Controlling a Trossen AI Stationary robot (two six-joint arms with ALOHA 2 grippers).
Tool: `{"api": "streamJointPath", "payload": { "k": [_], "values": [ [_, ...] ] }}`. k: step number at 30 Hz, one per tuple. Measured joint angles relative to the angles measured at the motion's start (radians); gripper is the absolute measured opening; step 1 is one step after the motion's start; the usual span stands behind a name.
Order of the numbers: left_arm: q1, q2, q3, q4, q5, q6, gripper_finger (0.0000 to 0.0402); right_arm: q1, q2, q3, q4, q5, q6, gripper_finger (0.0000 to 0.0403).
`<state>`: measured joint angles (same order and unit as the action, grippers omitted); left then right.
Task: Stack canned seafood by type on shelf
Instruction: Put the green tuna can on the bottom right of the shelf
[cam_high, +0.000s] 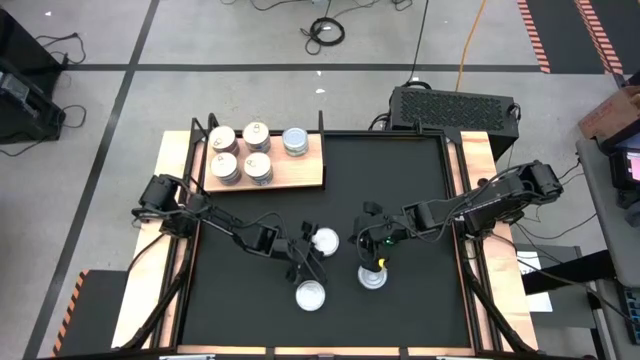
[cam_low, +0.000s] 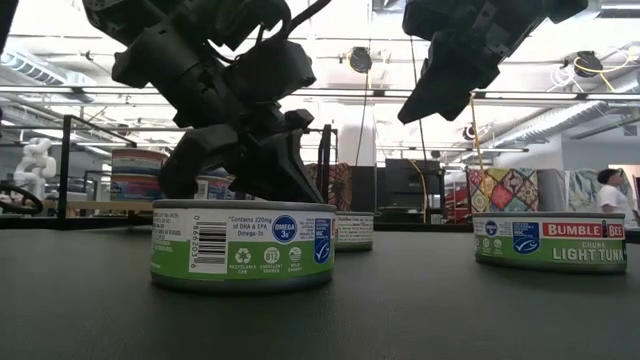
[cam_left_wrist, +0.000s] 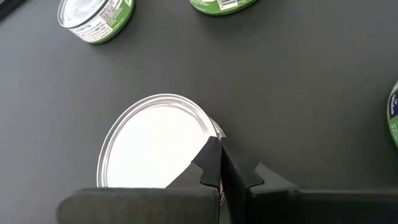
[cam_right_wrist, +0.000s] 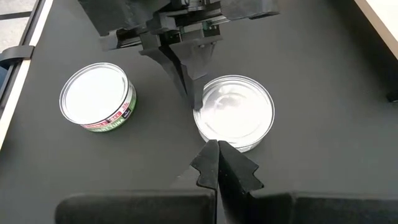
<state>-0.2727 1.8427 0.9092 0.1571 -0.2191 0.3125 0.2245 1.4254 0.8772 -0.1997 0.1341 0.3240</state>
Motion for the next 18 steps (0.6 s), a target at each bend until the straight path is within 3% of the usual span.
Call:
{"api": "streamJointPath", "payload": {
  "k": [18],
  "values": [
    [-0.011,-0.079,0.004,-0.048,-0.021,0.037,0.0000,0.000,0.000,0.000,-0.008,0.000,-0.008,0.0000]
  ]
}}
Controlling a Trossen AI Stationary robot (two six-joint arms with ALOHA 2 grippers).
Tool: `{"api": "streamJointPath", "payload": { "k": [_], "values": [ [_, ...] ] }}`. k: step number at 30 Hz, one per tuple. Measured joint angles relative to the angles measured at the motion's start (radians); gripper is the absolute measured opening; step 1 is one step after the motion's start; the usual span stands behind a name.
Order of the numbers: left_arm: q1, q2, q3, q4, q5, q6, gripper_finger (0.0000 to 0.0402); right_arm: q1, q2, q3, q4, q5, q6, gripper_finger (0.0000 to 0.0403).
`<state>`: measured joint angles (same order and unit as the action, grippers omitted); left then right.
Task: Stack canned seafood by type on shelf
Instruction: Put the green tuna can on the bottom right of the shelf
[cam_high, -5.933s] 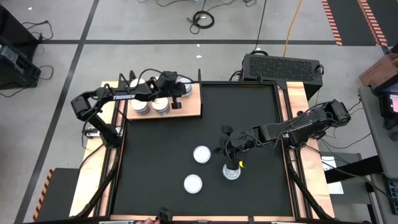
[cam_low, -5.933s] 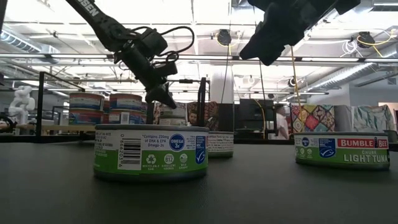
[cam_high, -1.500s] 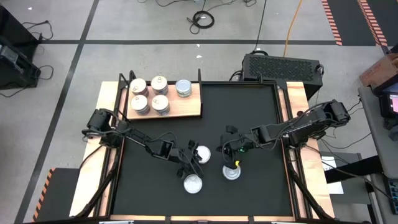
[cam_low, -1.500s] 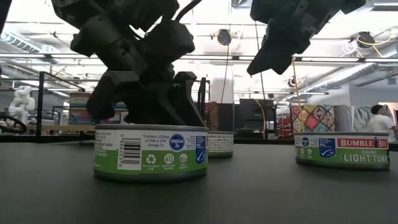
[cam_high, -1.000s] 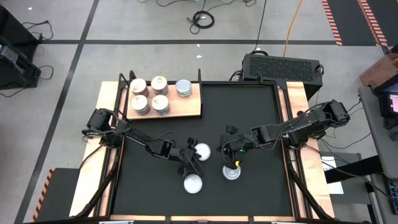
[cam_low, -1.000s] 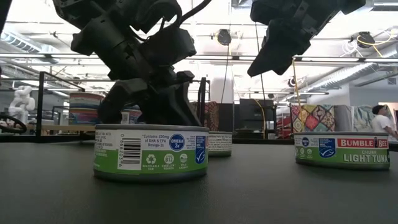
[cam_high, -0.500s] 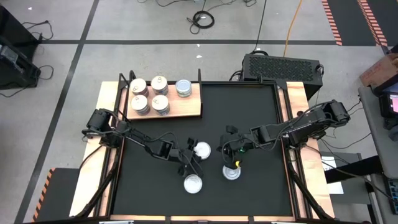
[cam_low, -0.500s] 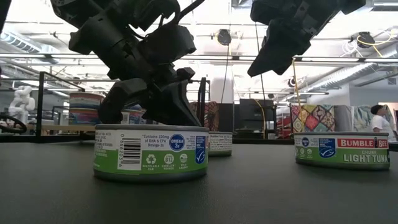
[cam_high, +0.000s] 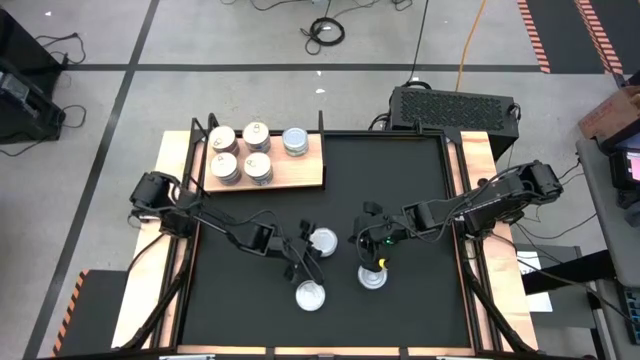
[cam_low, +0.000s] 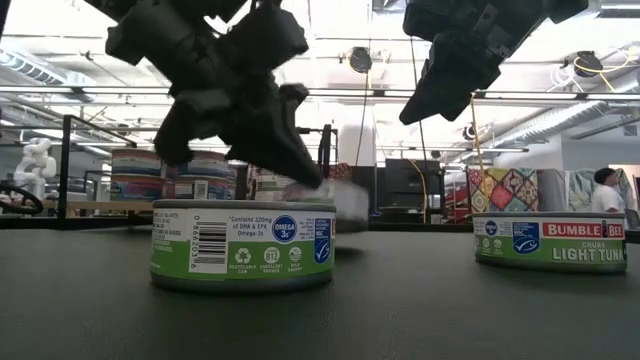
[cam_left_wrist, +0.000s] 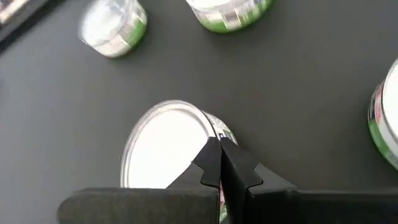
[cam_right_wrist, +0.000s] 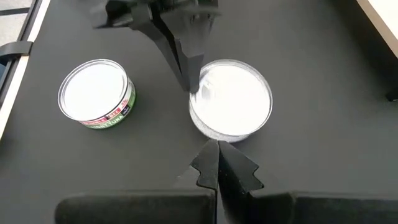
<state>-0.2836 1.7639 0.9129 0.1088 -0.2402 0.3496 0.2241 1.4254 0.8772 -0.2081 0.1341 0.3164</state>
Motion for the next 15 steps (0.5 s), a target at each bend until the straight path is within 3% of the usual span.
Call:
{"api": "streamJointPath", "payload": {
  "k": [15],
  "values": [
    [0.003,-0.112,0.001,-0.112,-0.066,-0.001,0.0000,0.000,0.001,0.000,0.000,0.000,0.000,0.0000]
  ]
}}
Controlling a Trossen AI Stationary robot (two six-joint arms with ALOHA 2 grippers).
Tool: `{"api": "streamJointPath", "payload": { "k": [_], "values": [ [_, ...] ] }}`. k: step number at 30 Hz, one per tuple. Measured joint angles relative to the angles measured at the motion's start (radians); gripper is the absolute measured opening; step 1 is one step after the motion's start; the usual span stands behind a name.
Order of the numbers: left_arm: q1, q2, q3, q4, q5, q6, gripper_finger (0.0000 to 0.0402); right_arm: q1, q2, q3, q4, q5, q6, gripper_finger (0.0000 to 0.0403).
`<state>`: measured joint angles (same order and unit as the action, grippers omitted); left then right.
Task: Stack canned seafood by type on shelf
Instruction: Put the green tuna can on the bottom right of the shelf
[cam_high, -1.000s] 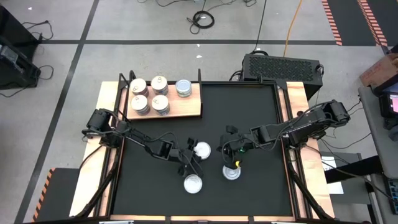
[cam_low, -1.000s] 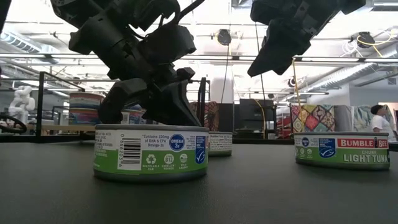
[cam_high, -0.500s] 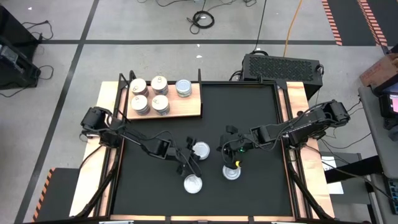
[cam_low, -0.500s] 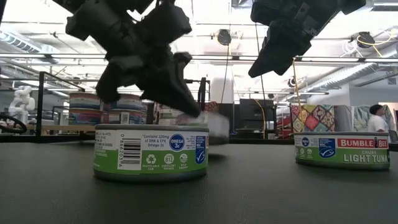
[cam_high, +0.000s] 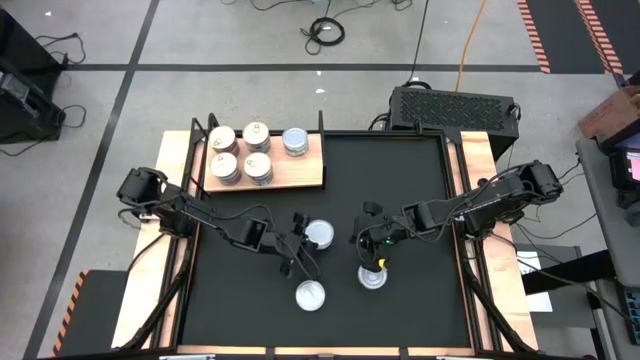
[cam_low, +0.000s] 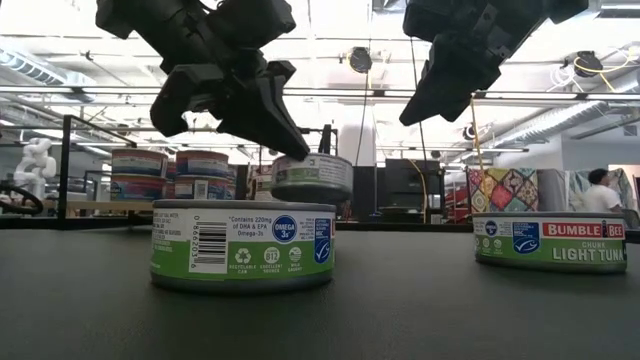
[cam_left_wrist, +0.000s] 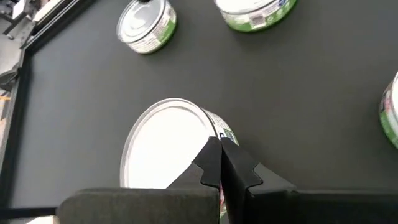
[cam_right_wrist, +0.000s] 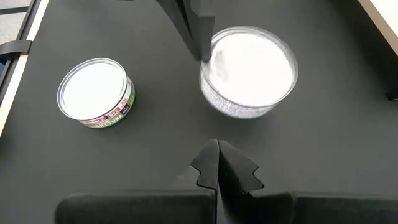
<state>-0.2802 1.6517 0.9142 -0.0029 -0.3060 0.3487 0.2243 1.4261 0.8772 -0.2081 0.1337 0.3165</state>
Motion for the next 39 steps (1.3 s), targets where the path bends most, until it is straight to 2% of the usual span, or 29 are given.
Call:
{"api": "streamJointPath", "payload": {
  "k": [9,20,27,36,39],
  "values": [
    [0.002,-0.024,0.000,-0.028,-0.033,-0.002,0.0000,0.000,0.000,0.000,-0.002,0.000,0.000,0.0000],
    [0.083,-0.163,0.001,-0.143,-0.073,0.001,0.0000,0.000,0.000,0.000,-0.006,0.000,-0.012,0.0000],
    [0.195,-0.211,0.000,-0.229,-0.105,0.008,0.0000,0.000,0.000,0.000,-0.006,0.000,-0.015,0.0000],
    [0.371,-0.211,-0.097,-0.109,-0.081,0.080,0.0000,0.000,0.000,0.000,-0.006,-0.003,-0.015,0.0000],
    [0.426,-0.211,-0.129,-0.059,-0.044,0.096,0.0000,0.000,0.000,0.000,-0.006,-0.004,-0.025,0.0000]
  ]
}}
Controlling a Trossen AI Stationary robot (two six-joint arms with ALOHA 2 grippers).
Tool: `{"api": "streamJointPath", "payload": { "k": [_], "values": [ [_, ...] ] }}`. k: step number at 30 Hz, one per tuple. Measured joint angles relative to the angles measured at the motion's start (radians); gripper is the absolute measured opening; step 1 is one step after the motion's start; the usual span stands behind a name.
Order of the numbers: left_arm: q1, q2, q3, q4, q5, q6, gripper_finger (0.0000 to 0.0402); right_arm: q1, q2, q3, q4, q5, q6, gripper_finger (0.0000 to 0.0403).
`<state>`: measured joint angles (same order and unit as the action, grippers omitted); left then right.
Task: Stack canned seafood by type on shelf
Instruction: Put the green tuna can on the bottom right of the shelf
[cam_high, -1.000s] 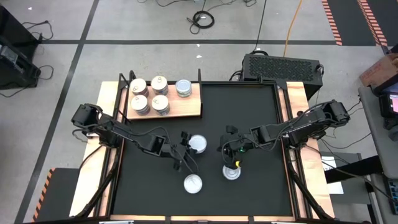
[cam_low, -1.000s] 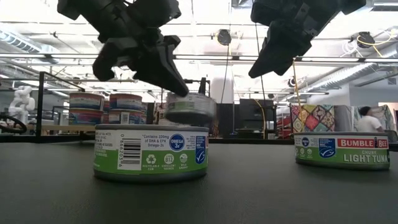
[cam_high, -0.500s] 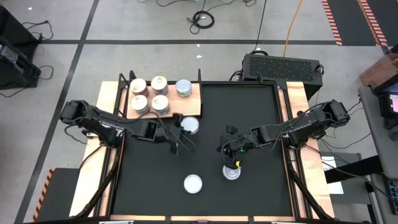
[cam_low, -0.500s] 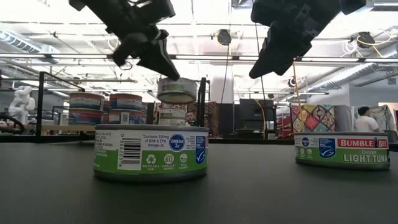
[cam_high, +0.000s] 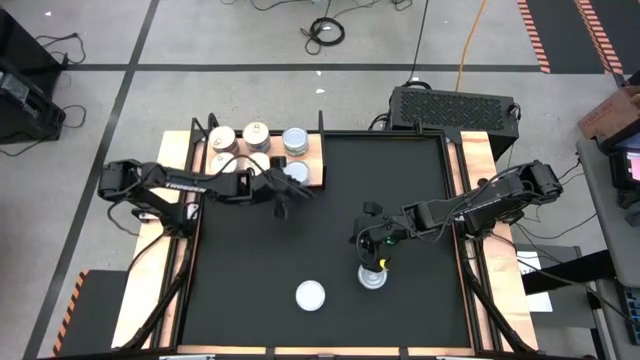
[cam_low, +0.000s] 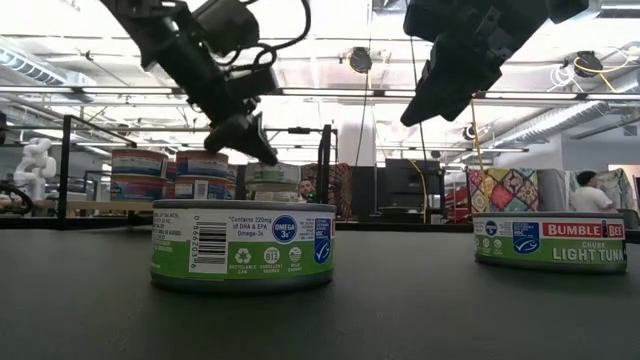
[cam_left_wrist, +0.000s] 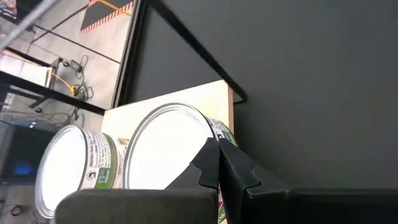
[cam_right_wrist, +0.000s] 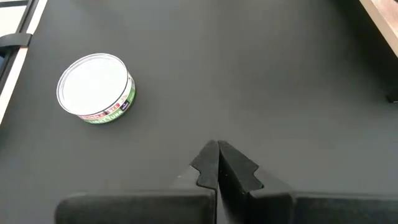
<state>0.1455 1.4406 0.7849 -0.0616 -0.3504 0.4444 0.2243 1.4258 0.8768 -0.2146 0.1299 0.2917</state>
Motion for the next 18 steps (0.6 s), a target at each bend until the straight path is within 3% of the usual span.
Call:
{"api": "streamJointPath", "payload": {
  "k": [13,18],
  "values": [
    [0.147,0.001,-0.060,0.099,0.141,0.014,0.0000,0.000,0.000,0.000,0.000,0.000,-0.002,0.0000],
    [0.166,0.001,-0.066,0.106,0.146,0.015,0.0000,0.000,0.000,0.000,0.000,0.000,-0.002,0.0000]
  ]
}}
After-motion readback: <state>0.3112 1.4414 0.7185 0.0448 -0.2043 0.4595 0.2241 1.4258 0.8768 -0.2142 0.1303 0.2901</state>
